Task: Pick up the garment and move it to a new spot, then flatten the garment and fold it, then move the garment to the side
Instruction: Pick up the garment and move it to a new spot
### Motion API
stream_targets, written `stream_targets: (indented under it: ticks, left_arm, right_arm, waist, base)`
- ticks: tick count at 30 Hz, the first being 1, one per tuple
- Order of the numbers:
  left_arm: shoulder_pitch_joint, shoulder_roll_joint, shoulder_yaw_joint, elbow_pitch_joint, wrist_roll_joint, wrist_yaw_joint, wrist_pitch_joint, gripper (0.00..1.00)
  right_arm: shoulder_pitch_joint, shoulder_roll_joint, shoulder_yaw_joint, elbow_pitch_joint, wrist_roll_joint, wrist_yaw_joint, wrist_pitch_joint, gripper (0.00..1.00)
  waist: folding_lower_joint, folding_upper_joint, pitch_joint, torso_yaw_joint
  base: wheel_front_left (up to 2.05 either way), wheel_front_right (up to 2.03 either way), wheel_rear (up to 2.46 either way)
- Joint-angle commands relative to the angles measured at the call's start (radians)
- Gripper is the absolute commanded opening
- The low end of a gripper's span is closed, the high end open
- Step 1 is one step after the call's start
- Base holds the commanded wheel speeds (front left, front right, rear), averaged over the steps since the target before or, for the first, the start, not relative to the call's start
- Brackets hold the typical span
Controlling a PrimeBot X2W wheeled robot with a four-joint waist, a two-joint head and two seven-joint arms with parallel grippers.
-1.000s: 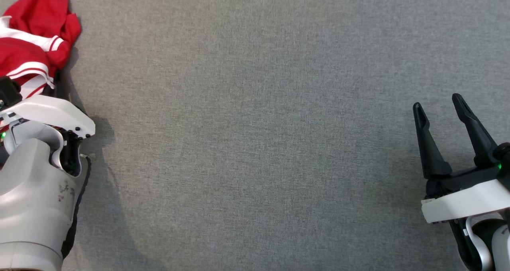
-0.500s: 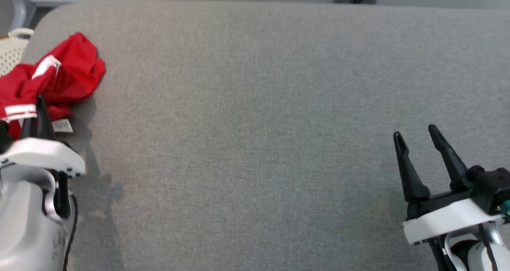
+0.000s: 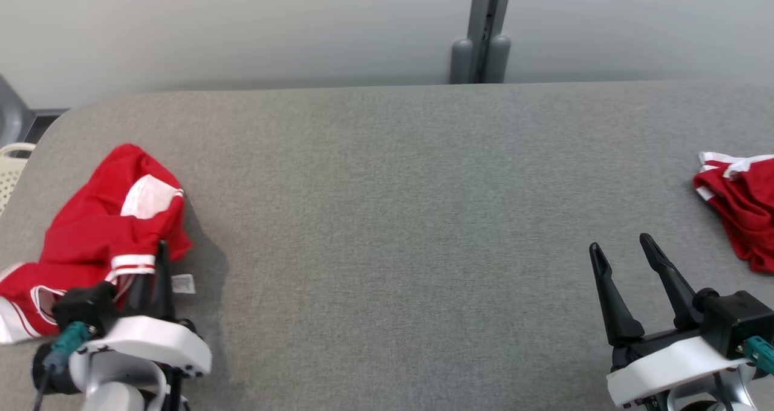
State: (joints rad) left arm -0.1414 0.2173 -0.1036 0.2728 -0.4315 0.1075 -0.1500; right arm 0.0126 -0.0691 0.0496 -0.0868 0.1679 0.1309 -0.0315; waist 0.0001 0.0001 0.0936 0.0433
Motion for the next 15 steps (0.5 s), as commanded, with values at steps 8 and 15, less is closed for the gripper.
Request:
stream_targets:
  ticks: [8,15]
  left_arm:
    - [0.085,-0.015,-0.081,-0.212,0.029,0.011,0.084,0.0]
    - [-0.053,-0.063,-0.212,-0.235,0.058,-0.063,0.132,0.0]
  right_arm:
    - [0.018,0.002,-0.003,0.013,0.008,0.0,-0.022,1.0]
    - [-0.002,0.003,-0.013,-0.003,0.026,0.0,-0.016,1.0]
  waist:
    - [-0.0001,-0.0001,-0.038,-0.08]
    - [-0.0001,-0.0001,0.022,-0.136]
  base:
    - [0.0,0.0,0.0]
    - [0.0,0.0,0.0]
